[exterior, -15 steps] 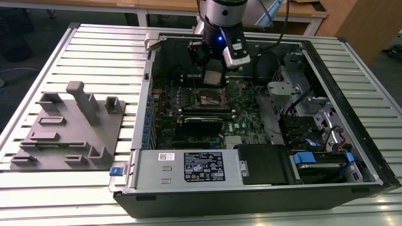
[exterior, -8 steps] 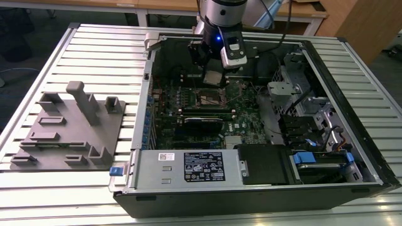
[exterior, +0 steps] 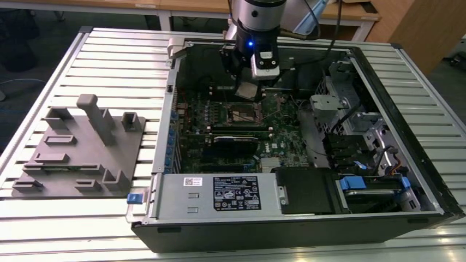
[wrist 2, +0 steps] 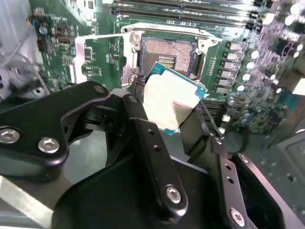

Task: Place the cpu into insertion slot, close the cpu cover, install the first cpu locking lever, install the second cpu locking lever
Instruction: 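Place the cpu into insertion slot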

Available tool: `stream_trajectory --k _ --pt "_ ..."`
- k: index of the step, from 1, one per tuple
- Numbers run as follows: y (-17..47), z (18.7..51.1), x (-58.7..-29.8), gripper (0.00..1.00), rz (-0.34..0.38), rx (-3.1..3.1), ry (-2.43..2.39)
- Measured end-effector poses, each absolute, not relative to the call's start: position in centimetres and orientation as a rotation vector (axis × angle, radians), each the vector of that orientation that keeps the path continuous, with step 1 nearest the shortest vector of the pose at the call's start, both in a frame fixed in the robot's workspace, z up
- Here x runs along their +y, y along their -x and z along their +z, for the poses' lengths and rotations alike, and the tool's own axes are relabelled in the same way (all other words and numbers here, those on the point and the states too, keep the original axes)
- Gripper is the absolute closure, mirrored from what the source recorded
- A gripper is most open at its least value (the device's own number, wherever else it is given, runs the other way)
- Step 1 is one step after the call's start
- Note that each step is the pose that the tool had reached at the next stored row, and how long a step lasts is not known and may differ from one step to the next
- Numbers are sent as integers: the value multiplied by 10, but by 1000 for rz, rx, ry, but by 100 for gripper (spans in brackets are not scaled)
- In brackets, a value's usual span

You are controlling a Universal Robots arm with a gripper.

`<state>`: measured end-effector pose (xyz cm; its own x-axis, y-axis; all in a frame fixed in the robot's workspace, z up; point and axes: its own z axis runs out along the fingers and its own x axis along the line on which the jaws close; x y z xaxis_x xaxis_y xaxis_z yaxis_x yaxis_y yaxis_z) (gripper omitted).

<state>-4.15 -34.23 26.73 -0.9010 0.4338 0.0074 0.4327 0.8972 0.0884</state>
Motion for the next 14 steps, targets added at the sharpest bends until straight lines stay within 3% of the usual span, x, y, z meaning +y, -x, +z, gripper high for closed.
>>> stream_trajectory --k 14 --pt "41 267 -342 46 133 2924 -1073"
